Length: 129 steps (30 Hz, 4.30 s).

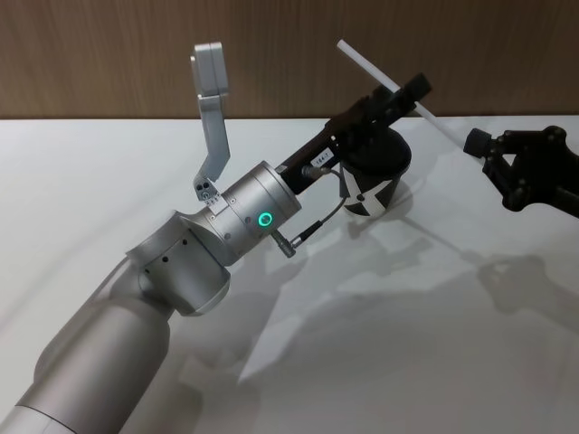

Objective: Pick up the straw with one hand, pass it to the other hand, and insert it into the cup.

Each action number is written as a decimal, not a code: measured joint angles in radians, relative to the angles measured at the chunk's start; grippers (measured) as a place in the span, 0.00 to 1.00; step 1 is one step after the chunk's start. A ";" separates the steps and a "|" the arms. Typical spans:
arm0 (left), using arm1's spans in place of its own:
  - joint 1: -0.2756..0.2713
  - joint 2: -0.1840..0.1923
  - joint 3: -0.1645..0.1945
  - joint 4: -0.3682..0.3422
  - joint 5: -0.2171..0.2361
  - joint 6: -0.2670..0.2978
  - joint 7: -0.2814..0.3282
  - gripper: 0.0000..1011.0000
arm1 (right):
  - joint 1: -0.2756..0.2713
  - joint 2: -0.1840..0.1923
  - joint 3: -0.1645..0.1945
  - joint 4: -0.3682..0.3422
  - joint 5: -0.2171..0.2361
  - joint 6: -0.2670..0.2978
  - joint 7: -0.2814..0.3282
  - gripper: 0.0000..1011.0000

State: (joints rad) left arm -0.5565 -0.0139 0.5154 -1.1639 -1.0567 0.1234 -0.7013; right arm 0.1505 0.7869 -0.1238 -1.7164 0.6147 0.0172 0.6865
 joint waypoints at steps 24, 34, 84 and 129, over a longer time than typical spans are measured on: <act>-0.005 -0.009 -0.006 0.021 -0.042 0.013 -0.012 0.82 | 0.000 0.000 0.000 0.000 0.000 0.000 0.000 0.00; -0.006 -0.010 -0.007 0.023 -0.046 0.014 -0.013 0.53 | 0.000 0.000 0.000 0.000 0.000 0.000 0.000 0.00; 0.006 0.037 0.011 -0.045 0.008 -0.028 0.011 0.01 | 0.000 0.000 0.000 0.000 0.000 0.000 0.000 0.83; -0.101 0.249 0.150 -0.324 0.513 -0.149 0.216 0.01 | 0.000 0.000 0.000 0.000 0.000 0.000 0.000 0.99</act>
State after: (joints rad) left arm -0.6579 0.2346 0.6652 -1.4876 -0.5439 -0.0253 -0.4853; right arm 0.1505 0.7869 -0.1238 -1.7164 0.6147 0.0172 0.6865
